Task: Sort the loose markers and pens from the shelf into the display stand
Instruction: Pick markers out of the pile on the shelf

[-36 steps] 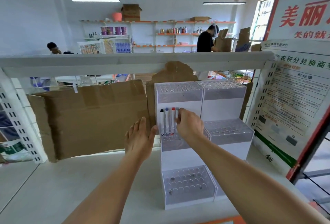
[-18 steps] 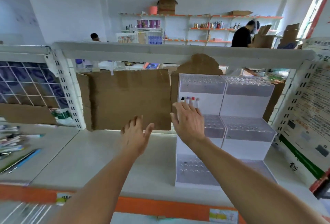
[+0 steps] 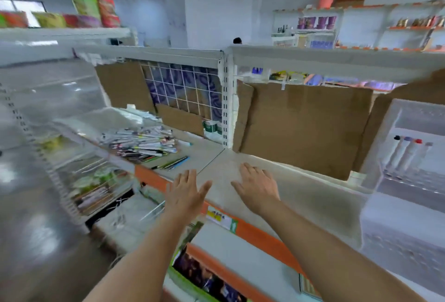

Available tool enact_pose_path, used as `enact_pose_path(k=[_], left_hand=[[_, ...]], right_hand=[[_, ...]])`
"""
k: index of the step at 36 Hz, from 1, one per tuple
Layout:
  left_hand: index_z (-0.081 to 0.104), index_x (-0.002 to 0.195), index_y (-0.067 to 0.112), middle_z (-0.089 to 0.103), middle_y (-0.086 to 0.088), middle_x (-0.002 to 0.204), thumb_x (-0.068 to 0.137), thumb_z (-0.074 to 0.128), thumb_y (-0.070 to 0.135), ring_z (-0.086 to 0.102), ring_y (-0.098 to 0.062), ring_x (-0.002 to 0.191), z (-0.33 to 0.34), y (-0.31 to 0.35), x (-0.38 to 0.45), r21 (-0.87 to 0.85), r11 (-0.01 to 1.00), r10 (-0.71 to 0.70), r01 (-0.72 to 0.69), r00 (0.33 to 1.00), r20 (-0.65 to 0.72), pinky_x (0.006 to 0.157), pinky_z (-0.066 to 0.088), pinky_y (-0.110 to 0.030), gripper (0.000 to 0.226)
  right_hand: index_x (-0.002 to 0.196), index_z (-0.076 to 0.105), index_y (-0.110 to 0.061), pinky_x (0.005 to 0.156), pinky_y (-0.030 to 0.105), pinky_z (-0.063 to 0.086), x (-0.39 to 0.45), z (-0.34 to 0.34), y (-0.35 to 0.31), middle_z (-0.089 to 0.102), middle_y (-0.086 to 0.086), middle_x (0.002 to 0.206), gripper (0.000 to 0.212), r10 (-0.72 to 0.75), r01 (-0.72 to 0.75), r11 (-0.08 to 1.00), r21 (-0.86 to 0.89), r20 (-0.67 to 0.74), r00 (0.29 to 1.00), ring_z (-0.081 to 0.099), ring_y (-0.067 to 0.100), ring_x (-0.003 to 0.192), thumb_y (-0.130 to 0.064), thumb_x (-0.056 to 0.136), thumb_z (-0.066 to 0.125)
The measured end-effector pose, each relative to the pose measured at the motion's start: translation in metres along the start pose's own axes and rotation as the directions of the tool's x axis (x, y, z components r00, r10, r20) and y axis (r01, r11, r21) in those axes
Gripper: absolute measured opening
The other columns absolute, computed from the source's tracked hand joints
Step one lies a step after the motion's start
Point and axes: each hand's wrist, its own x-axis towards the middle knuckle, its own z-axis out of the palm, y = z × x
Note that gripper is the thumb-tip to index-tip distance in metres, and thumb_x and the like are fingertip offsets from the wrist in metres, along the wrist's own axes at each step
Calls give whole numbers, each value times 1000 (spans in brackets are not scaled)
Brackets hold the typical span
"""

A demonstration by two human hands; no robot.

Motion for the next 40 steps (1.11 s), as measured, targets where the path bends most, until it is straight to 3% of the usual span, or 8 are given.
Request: enact_pose_path(k=[10,16,23,27,31,36,40], left_hand=[[8,152,20,8,-2,160,95,16,61,7,-21,147,-14,-135,25,13,999,-43,42,998,34,118,9,-41,72],[5,153,17,6,-3,160,96,14,59,5,-23,147,-14,-181,43,24,998,-63,61,991,118,118,7,-45,71],[7,152,17,8,-4,160,97,14,57,6,-24,147,-1,-196,75,21,998,-66,63,987,149,118,9,-46,69],[16,151,15,20,-4,157,98,18,56,17,-22,144,3,-194,101,-8,998,-61,62,993,99,117,16,-43,67],[35,140,17,43,-3,140,100,27,48,40,-23,128,7,-193,125,-17,999,-43,44,999,25,105,32,-37,51],[45,128,19,48,-1,125,101,33,31,46,-20,116,7,-184,162,-7,999,-41,41,999,3,89,38,-33,32],[55,113,21,49,0,111,97,38,17,49,-23,107,14,-178,186,-23,998,-60,61,998,19,80,41,-33,24]], right_hand=[[149,21,-17,110,34,23,74,26,-117,29,3,154,57,-27,27,1000,4,91,995,32,22,137,-45,101,30],[142,33,-19,100,35,35,105,47,-152,43,3,143,46,8,-5,1000,-25,124,992,42,23,128,-39,101,34],[122,48,-13,81,33,43,141,62,-156,60,10,121,33,122,-125,992,8,174,977,55,28,112,-36,101,38],[117,53,-14,81,31,43,169,70,-149,60,8,120,30,150,-152,988,-3,178,972,56,26,111,-36,100,40],[114,55,-15,77,30,40,192,78,-141,60,7,118,30,150,-153,988,7,175,973,57,26,110,-37,100,41],[110,58,-13,71,28,37,224,91,-138,63,7,115,33,167,-186,980,77,206,964,59,27,107,-38,98,41],[113,59,-14,79,29,44,237,101,-141,62,7,118,36,191,-222,969,107,243,951,59,27,109,-41,96,43]])
